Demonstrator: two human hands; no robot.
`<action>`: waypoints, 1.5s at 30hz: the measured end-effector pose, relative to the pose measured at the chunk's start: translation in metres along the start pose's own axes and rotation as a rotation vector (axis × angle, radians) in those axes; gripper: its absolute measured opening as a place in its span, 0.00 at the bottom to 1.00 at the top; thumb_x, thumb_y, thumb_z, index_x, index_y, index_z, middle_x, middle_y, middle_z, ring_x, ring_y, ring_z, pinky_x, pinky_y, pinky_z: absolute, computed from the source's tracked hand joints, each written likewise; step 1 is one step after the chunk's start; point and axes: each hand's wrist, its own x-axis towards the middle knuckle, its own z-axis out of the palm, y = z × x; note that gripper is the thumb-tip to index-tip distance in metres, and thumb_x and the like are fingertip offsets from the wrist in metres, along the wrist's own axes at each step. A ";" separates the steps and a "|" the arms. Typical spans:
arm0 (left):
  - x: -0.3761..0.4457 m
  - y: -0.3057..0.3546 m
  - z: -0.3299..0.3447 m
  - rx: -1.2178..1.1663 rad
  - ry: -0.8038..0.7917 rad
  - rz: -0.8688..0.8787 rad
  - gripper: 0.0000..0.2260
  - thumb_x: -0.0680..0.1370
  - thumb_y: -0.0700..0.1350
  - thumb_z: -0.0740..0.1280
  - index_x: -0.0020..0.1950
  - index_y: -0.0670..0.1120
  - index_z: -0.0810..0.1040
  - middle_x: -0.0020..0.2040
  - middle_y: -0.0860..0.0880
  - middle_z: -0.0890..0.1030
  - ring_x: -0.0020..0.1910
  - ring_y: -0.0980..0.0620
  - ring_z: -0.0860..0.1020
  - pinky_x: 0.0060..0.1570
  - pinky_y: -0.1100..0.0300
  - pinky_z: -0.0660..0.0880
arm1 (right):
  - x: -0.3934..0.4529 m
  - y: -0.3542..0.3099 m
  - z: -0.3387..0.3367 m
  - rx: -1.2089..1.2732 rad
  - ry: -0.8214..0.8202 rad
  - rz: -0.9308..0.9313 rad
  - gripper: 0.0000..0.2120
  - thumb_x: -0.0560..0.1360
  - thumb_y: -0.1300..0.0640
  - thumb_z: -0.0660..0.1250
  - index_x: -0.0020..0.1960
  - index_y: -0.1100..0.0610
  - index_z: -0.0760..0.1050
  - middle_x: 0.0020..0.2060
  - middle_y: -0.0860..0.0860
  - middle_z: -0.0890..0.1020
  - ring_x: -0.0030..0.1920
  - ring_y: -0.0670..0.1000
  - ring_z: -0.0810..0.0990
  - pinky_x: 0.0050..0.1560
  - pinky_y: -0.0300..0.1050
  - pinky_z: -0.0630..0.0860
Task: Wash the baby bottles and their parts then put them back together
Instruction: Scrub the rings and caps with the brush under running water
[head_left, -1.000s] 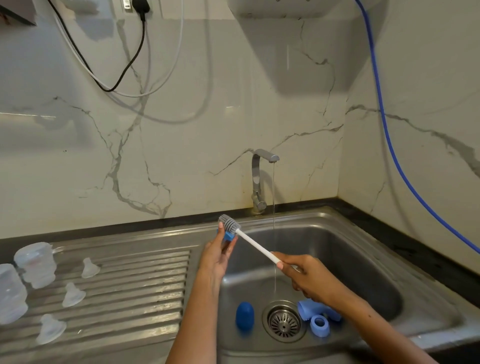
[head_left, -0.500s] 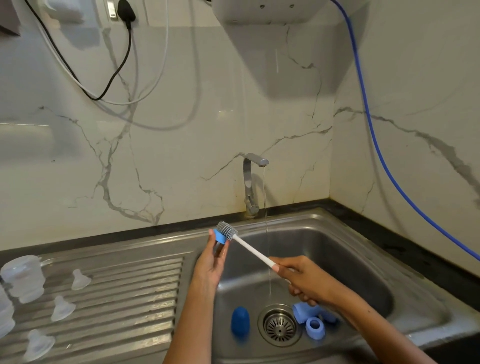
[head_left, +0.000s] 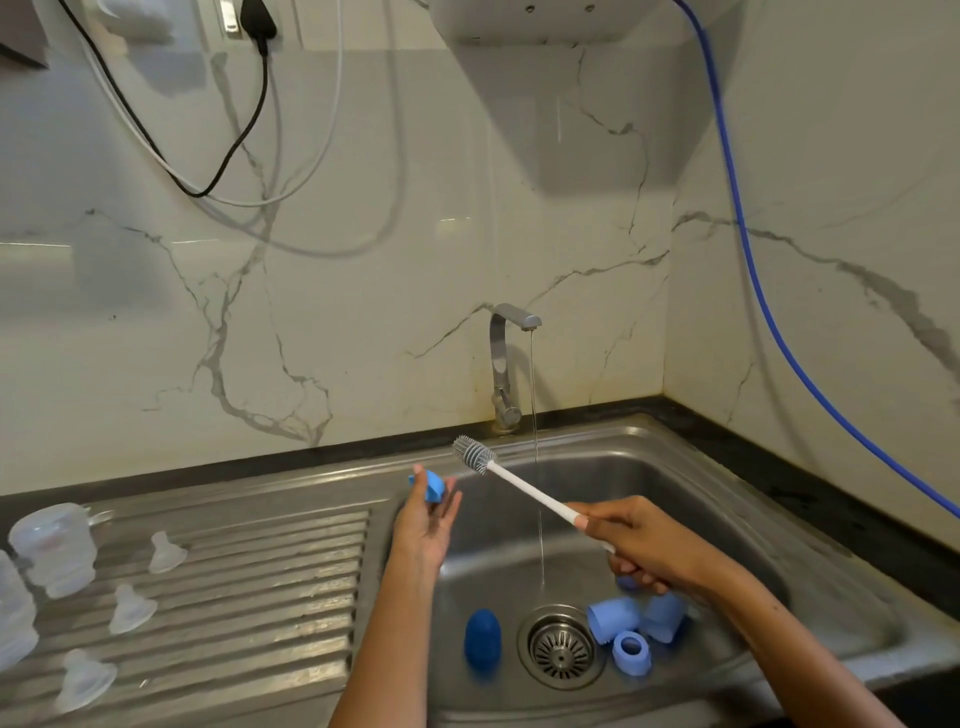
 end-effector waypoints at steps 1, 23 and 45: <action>0.002 0.002 -0.003 0.025 0.016 0.017 0.21 0.79 0.47 0.64 0.69 0.40 0.68 0.66 0.40 0.73 0.61 0.45 0.75 0.60 0.49 0.72 | -0.001 0.001 -0.002 -0.009 -0.027 0.003 0.07 0.79 0.44 0.62 0.54 0.35 0.76 0.24 0.47 0.70 0.23 0.44 0.65 0.23 0.37 0.62; -0.001 -0.009 -0.008 0.451 -0.021 -0.081 0.14 0.76 0.53 0.67 0.56 0.46 0.77 0.51 0.45 0.81 0.55 0.49 0.77 0.56 0.45 0.69 | 0.020 0.015 0.034 -0.378 0.027 -0.142 0.16 0.81 0.51 0.59 0.68 0.46 0.74 0.28 0.44 0.71 0.26 0.41 0.69 0.29 0.35 0.68; 0.001 -0.017 -0.002 0.283 -0.087 0.034 0.13 0.79 0.49 0.64 0.61 0.45 0.74 0.52 0.42 0.81 0.50 0.48 0.79 0.59 0.49 0.72 | 0.020 0.012 -0.001 -0.310 -0.025 -0.133 0.13 0.79 0.51 0.65 0.63 0.44 0.76 0.32 0.46 0.78 0.30 0.42 0.72 0.32 0.36 0.72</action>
